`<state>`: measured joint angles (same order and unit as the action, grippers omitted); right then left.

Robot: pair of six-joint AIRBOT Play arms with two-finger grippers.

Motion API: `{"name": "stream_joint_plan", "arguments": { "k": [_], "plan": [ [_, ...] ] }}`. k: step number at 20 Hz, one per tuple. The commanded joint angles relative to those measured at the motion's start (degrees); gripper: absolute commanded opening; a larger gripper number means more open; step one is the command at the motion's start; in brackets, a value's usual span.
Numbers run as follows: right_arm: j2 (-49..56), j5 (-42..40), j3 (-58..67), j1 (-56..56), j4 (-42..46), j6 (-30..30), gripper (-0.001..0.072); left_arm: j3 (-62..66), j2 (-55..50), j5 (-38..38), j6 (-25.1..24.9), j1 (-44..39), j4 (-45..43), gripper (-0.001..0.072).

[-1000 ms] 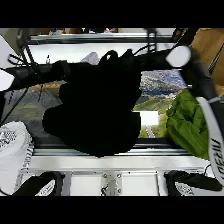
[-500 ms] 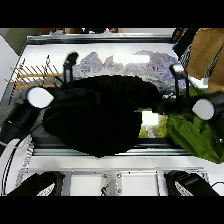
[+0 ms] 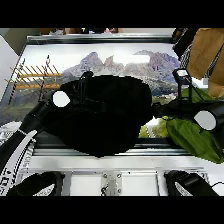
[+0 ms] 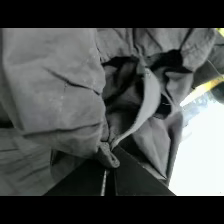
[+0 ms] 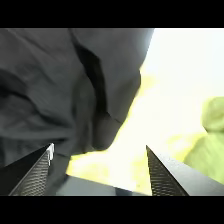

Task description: Fold the clothes and pants, and hang the long-sleeved shirts on hangers.

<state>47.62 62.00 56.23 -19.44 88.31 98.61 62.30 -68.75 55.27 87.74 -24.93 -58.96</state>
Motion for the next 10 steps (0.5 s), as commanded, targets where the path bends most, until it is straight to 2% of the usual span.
{"name": "stream_joint_plan", "arguments": {
  "k": [1,2,3,4,7,10],
  "plan": [
    [4.0,-4.4,0.8,-5.8,0.5,3.1,0.0629,0.0,-0.1,0.9,0.1,1.4,0.1,0.0011],
    [6.4,-6.3,0.8,-8.2,1.9,5.0,0.0628,0.0,-0.1,1.3,0.1,1.7,0.2,0.0011],
    [9.0,-7.9,0.8,-10.3,4.1,6.8,0.0580,0.0,-0.1,1.6,0.1,1.7,0.1,0.0011],
    [11.9,-8.7,1.0,-12.0,7.3,9.1,0.0570,0.0,-0.1,1.6,0.1,1.7,0.0,0.0011],
    [19.1,-8.7,2.2,-14.4,13.9,15.5,0.0570,0.0,-0.1,1.6,0.1,1.7,0.1,0.0011],
    [22.8,-8.8,3.0,-14.6,15.0,18.5,0.0570,0.0,-0.1,1.5,0.1,1.7,0.1,0.0011]
  ]
}}
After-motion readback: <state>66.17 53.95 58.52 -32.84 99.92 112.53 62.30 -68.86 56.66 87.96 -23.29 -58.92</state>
